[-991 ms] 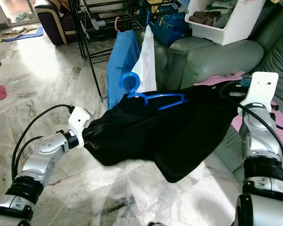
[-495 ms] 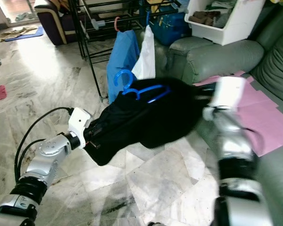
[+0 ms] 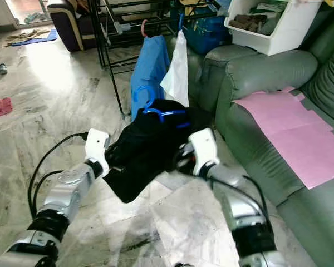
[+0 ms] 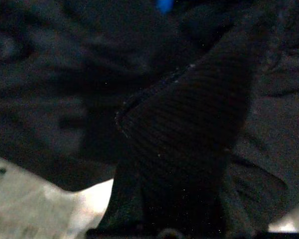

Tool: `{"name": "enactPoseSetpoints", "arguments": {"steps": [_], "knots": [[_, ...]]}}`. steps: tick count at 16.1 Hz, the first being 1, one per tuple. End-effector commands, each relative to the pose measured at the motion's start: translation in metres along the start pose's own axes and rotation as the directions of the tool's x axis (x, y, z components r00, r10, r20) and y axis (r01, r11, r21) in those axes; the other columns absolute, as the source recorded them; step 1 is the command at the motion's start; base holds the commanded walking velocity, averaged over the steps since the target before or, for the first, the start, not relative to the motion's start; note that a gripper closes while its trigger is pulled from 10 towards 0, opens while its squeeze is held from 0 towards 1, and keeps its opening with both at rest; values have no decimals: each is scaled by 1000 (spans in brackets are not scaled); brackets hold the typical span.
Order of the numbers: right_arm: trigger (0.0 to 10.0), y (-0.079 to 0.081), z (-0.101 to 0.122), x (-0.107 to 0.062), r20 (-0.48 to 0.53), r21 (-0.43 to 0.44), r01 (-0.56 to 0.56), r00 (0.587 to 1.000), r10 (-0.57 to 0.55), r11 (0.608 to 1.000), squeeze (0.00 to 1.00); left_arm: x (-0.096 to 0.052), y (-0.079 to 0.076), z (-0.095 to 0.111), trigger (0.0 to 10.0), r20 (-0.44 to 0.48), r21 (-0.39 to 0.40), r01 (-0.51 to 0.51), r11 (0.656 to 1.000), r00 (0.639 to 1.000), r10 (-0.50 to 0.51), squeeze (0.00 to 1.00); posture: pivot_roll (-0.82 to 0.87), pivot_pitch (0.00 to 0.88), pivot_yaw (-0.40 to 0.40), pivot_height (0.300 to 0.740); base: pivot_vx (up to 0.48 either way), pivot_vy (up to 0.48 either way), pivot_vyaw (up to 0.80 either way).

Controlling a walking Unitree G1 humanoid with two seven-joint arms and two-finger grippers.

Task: Hang hanger

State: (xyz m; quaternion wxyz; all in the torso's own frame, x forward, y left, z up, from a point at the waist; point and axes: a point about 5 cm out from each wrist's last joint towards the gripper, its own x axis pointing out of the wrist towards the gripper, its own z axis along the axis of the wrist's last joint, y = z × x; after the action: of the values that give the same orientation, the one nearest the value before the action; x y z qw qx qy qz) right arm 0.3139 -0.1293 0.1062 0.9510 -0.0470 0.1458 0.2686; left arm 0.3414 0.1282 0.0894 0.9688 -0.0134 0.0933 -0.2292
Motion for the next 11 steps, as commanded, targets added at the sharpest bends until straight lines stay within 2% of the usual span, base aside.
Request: {"name": "enactPoseSetpoints", "arguments": {"steps": [1, 2, 3, 4, 6, 8, 9, 10, 11], "knots": [[0, 22, -12, 2, -66, -20, -137, 989, 135, 990, 0, 9, 3, 36, 0, 137, -48, -39, 998, 990, 45, 0, -38, 72, -31, 740, 0, 0, 0], [0, 26, -22, -4, -123, -80, -180, 978, 169, 980, 0, 9, 5, 39, 0, 139, -48, -57, 997, 988, 63, 0, -38, 74, -30, 740, 0, 0, 0], [0, 25, -25, -6, -133, -94, -178, 977, 164, 980, 0, 9, 6, 39, 0, 139, -43, -59, 997, 988, 64, 0, -38, 74, -30, 740, 0, 0, 0], [0, 15, -25, -8, -129, -124, -124, 986, 108, 985, 0, 8, 8, 39, 0, 135, -31, -61, 998, 989, 65, 0, -35, 75, -32, 740, 0, 0, 0], [0, 0, -17, -10, -101, -108, -55, 994, 44, 993, 0, 5, 15, 38, 0, 128, -34, -102, 994, 986, 106, 0, -37, 77, -30, 740, 0, 0, 0], [0, -34, 5, -14, 1, -147, 128, 992, -129, 981, 0, 2, 16, 36, 0, 115, -9, -70, 998, 991, 70, 0, -35, 77, -31, 740, 0, 0, 0], [0, -63, 22, -22, 82, -135, 289, 956, -280, 948, 0, 0, 16, 35, 0, 115, 23, -49, 999, 992, 46, 0, -32, 77, -31, 740, 0, 0, 0], [0, -87, 35, -31, 147, -137, 426, 902, -407, 894, 0, -3, 18, 35, 0, 118, 69, -33, 997, 993, 25, 0, -32, 77, -31, 740, 0, 0, 0], [0, -111, 48, -46, 200, -119, 549, 830, -521, 827, 0, -7, 20, 34, 0, 114, 121, -5, 993, 993, -9, 0, -34, 78, -31, 740, 0, 0, 0]]}}
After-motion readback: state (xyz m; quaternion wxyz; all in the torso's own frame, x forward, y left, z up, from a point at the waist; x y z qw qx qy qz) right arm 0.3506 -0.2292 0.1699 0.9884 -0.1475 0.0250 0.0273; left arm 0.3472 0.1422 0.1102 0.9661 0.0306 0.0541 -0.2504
